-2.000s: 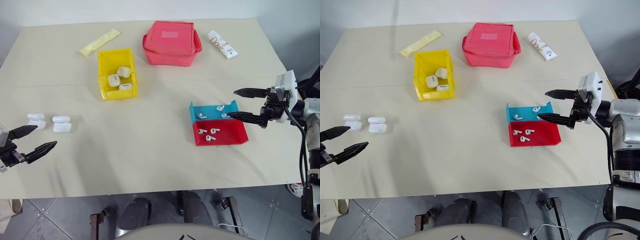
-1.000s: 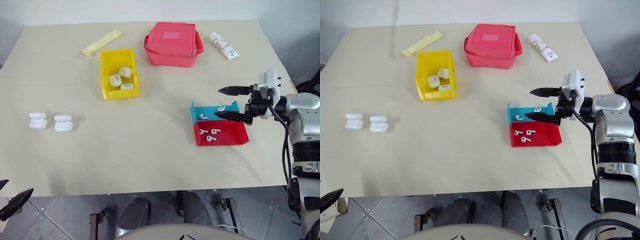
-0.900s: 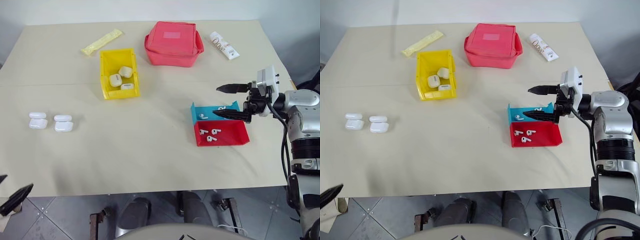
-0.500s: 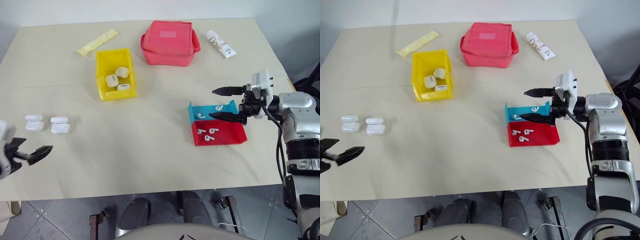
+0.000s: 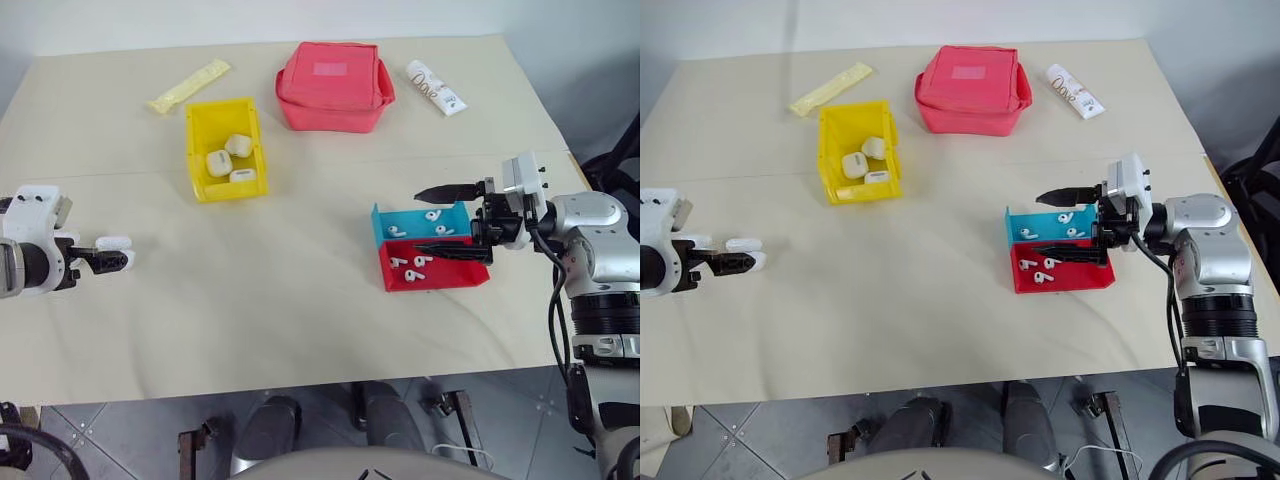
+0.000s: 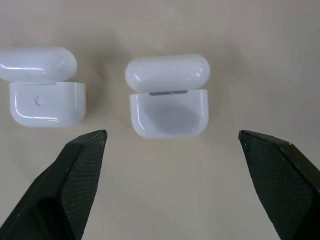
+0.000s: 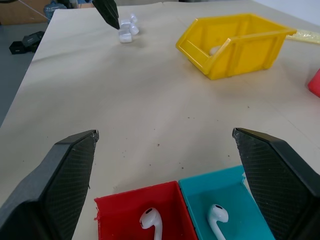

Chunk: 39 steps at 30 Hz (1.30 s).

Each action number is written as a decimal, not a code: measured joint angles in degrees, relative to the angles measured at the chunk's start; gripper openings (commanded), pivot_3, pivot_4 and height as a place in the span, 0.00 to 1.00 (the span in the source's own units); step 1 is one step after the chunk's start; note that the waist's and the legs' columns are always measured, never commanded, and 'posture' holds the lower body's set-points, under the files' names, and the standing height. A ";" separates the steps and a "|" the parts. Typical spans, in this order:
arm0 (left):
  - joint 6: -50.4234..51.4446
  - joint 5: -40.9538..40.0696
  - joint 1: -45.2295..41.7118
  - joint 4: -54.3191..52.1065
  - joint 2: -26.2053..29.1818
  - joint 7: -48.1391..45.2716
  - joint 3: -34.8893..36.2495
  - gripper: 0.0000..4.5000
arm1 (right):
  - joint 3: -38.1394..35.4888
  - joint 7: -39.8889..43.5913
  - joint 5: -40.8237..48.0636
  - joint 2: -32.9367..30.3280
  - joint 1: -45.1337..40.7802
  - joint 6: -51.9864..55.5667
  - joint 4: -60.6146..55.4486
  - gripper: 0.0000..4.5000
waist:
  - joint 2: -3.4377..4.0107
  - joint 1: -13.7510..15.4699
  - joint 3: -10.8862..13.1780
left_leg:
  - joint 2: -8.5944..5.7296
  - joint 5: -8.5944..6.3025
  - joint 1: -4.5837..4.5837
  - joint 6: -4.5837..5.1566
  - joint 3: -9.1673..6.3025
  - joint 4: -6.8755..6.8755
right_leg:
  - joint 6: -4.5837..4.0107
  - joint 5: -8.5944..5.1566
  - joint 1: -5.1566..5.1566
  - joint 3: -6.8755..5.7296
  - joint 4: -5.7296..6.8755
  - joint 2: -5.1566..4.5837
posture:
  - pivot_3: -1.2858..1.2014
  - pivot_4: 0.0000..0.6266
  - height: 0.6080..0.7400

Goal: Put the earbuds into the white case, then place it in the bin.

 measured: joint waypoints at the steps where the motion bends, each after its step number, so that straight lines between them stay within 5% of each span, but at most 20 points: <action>1: 0.08 -0.01 -0.36 0.62 0.00 0.04 -0.69 1.00 | -0.01 -0.02 0.03 0.00 0.20 -0.01 -0.23 1.00 | -0.01 -0.04 -0.01 | 0.02 0.00 0.01 0.00 0.02 0.00 | 0.00 0.00 0.01 0.00 0.01 -0.02 | 0.52 0.24 1.00; 26: -10.36 6.39 -11.63 22.69 -0.65 -5.01 -16.01 1.00 | -0.07 -0.87 0.08 -0.07 2.73 0.17 -1.42 1.00 | -0.06 0.34 -0.03 | 0.00 0.00 0.05 0.01 0.11 0.12 | -0.01 0.00 0.01 0.01 0.16 0.01 | 0.52 0.24 1.00; 39: -5.30 10.89 -17.26 25.53 -5.87 -1.69 -14.90 1.00 | -0.07 -0.88 0.03 -0.59 2.68 0.18 -1.44 1.00 | -0.06 0.92 -0.05 | -0.21 0.05 0.08 0.10 0.11 0.22 | 0.00 -0.01 0.00 -0.01 0.36 -0.05 | 0.52 0.24 1.00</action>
